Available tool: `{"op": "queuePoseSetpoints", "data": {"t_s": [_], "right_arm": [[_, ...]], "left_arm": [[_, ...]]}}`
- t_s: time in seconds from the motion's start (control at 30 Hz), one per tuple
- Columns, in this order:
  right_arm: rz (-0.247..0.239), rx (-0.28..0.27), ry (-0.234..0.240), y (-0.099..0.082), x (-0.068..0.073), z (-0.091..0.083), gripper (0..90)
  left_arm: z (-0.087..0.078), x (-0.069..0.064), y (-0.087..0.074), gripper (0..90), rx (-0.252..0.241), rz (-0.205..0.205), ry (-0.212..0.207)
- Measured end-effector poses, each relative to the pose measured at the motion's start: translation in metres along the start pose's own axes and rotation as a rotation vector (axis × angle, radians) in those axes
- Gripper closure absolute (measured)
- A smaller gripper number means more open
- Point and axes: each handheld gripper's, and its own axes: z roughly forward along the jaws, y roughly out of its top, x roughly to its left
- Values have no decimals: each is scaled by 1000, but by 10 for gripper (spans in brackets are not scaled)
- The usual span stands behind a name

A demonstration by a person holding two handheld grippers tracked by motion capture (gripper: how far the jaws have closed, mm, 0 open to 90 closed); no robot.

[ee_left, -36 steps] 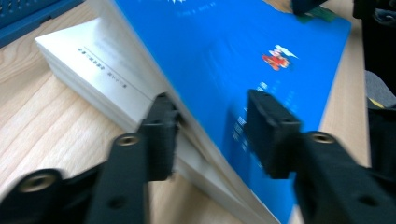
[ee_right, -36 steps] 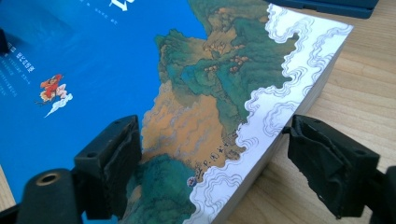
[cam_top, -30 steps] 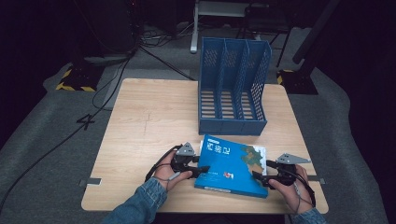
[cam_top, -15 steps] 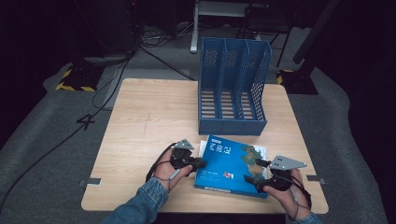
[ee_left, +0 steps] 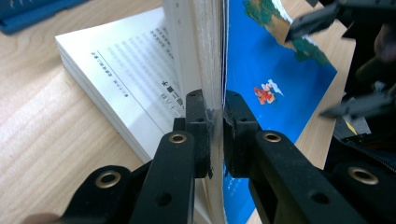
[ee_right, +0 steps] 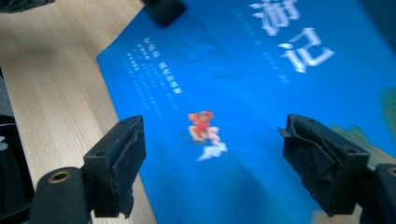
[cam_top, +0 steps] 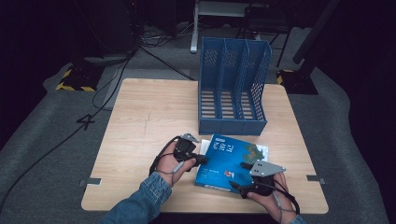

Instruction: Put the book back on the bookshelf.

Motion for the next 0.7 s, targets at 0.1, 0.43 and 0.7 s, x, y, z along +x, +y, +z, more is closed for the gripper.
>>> {"op": "queuePoseSetpoints", "data": {"t_s": [0.1, 0.43, 0.7], "right_arm": [[-43, -7, -22, 3, 8, 5, 198], [-185, 16, -77, 6, 31, 27, 167], [-264, 38, -162, 8, 35, 31, 155]], "left_arm": [[-1, -3, 8, 823, 21, 2, 11], [-8, -9, 21, 825, 5, 13, 10], [-8, -9, 39, 825, -19, 9, 19]]}}
